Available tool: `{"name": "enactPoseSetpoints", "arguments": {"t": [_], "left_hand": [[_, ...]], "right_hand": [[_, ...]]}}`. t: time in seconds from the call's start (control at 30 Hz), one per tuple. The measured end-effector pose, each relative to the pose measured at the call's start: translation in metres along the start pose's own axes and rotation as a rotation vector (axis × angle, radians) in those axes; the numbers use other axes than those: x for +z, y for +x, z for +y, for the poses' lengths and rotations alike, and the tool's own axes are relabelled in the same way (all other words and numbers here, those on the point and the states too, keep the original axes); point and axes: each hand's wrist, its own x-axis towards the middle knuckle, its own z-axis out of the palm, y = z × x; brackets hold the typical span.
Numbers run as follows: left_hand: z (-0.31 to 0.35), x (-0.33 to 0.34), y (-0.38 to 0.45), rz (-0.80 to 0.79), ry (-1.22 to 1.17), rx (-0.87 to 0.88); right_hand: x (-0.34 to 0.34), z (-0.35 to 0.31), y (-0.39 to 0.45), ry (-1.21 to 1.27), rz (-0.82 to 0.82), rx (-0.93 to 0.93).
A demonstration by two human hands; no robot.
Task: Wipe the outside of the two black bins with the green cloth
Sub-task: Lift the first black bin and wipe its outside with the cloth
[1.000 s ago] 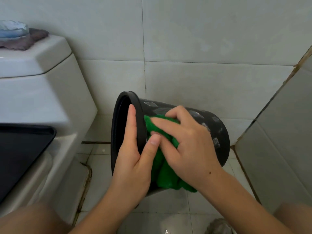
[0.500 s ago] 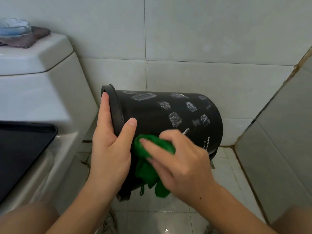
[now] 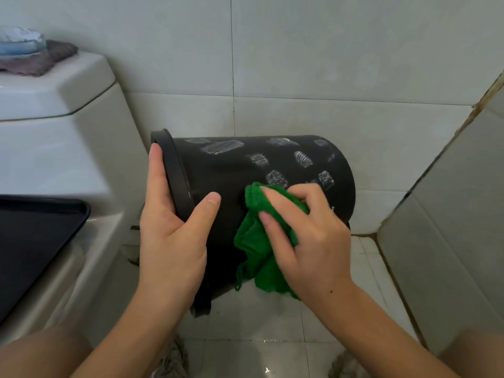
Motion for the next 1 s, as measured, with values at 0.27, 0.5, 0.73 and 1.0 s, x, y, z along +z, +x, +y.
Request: {"name": "enactPoseSetpoints", "arguments": {"t": [0.27, 0.5, 0.73, 1.0], "left_hand": [[0.000, -0.009, 0.000, -0.002, 0.018, 0.020], [0.010, -0.021, 0.005, -0.035, 0.012, 0.039], [0.008, -0.013, 0.000, -0.058, 0.039, 0.071], [0.016, -0.016, -0.006, -0.069, 0.113, 0.128]], "right_hand": [[-0.006, -0.004, -0.013, -0.038, -0.037, -0.236], [-0.026, 0.065, 0.023, -0.141, 0.054, 0.321], [-0.011, 0.014, 0.004, -0.036, -0.091, 0.056], [-0.027, 0.071, 0.034, -0.082, 0.008, 0.462]]}}
